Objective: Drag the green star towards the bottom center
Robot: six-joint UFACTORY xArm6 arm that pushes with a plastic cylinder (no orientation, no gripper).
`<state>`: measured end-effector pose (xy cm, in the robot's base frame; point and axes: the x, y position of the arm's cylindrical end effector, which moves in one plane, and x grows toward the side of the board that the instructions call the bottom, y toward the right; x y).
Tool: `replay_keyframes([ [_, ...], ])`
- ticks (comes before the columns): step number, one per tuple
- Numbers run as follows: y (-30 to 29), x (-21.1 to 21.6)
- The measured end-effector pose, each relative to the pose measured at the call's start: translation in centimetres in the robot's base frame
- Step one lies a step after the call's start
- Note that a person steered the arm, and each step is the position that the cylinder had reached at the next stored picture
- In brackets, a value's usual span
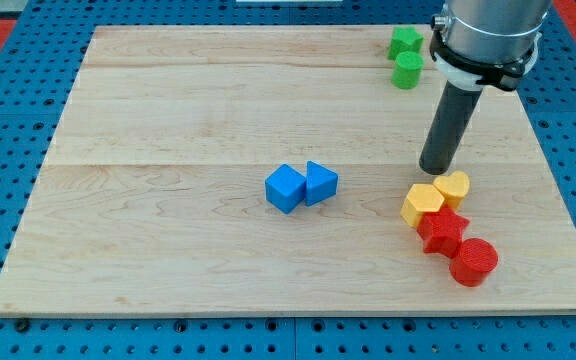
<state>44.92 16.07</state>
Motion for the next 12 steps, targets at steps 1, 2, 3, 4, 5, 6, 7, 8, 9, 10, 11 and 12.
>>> replay_keyframes([
  [1,0.0,-0.5],
  [2,0.0,-0.9],
  [3,0.0,-1.4],
  [4,0.0,-1.5],
  [5,0.1,-1.5],
  [6,0.1,-1.5],
  [7,0.0,-1.5],
  [8,0.0,-1.5],
  [9,0.0,-2.0],
  [10,0.0,-2.8],
  [11,0.0,-3.3],
  [12,0.6,-3.3],
])
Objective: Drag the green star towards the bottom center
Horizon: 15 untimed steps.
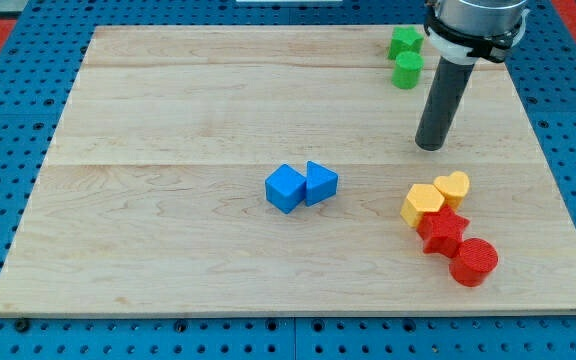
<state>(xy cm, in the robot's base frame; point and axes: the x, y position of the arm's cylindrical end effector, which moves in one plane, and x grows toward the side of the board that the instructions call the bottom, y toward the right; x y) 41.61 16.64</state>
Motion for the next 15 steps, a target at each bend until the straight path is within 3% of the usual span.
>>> replay_keyframes([
  [8,2.8,-0.9],
  [9,6.6,-2.1],
  [11,10.0,-10.7],
  [12,4.6,-14.8],
  [13,3.4,-19.3],
  [14,-0.2,-20.2],
  [15,-4.7,-17.6],
])
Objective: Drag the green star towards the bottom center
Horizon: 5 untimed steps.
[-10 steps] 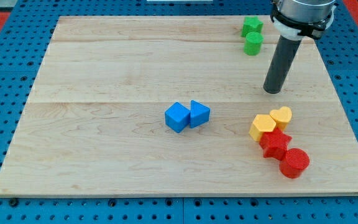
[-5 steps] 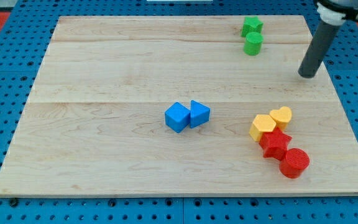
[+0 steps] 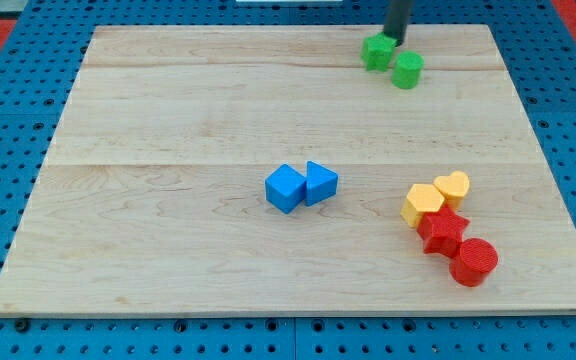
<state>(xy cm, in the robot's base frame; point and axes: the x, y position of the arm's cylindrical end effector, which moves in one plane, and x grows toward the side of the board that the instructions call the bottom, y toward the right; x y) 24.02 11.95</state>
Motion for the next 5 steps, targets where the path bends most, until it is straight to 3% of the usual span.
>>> replay_keyframes([
  [2,-10.3,9.2],
  [5,-15.3,21.0],
])
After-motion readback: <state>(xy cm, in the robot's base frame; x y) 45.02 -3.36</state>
